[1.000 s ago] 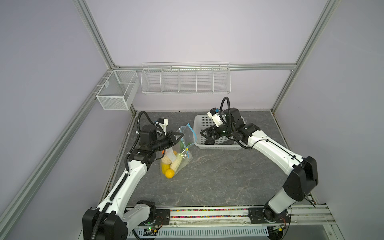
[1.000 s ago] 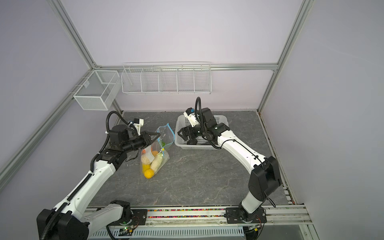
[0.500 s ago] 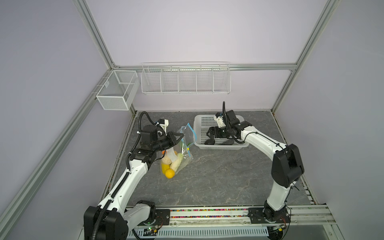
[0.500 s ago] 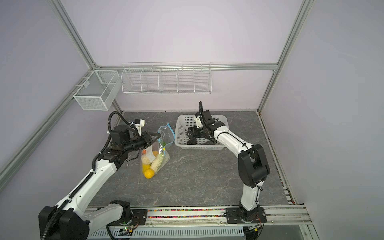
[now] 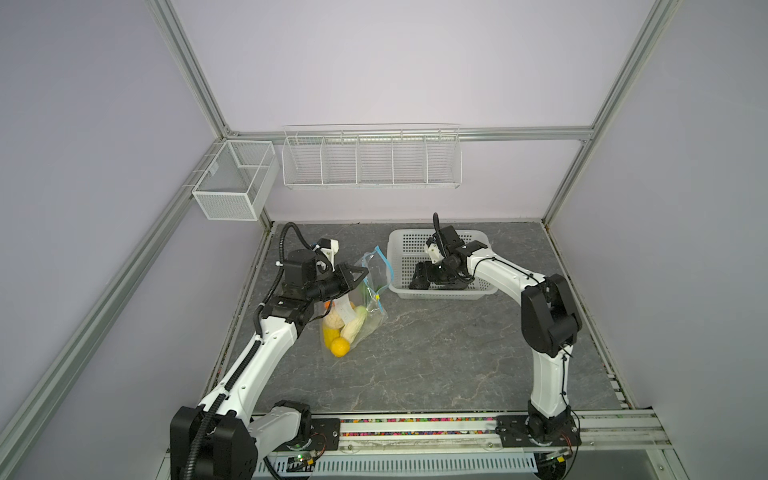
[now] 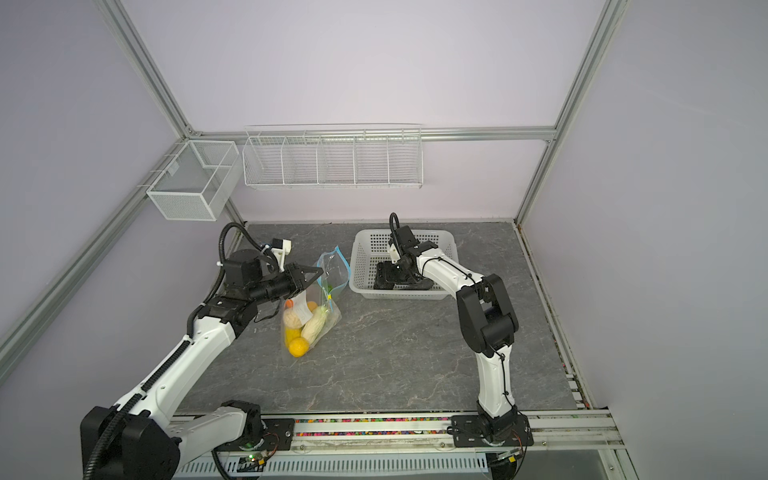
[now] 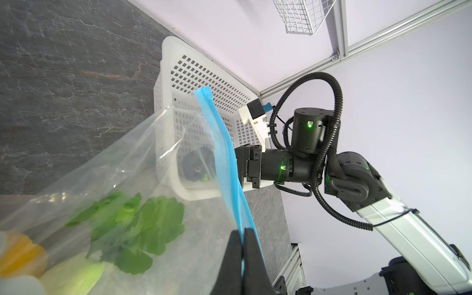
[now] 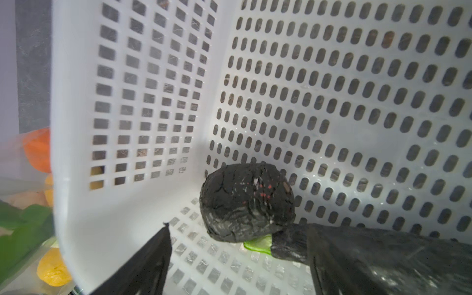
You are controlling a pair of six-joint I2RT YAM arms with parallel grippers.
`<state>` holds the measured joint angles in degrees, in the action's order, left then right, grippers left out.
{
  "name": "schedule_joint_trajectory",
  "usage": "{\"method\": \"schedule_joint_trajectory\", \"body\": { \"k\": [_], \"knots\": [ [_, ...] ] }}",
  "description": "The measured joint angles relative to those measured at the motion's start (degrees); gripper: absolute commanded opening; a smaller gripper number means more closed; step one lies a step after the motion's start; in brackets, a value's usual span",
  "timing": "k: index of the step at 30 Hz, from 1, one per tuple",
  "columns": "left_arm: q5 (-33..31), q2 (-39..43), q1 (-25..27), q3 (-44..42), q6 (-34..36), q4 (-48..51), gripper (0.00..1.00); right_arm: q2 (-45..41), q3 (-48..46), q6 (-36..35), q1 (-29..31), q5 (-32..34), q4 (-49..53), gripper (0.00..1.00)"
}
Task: Place the food in the zip-top bag and seal the zipper
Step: 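Move the right gripper back to the dark round item in the basket, then close the right gripper on the dark round item and lift it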
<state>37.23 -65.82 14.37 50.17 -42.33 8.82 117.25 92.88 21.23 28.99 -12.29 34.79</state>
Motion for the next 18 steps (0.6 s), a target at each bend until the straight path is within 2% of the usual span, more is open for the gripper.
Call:
{"method": "schedule_joint_trajectory", "body": {
  "k": [8, 18],
  "knots": [
    [0.2, -0.2, 0.0, 0.0, 0.8, 0.0, 0.00, 5.4, 5.4, 0.0, 0.0, -2.2, 1.2, 0.77],
    [0.1, -0.8, 0.0, 0.0, 0.8, 0.0, 0.00, 8.7, 10.3, 0.2, 0.1, -4.5, 1.6, 0.77]
  ]
}}
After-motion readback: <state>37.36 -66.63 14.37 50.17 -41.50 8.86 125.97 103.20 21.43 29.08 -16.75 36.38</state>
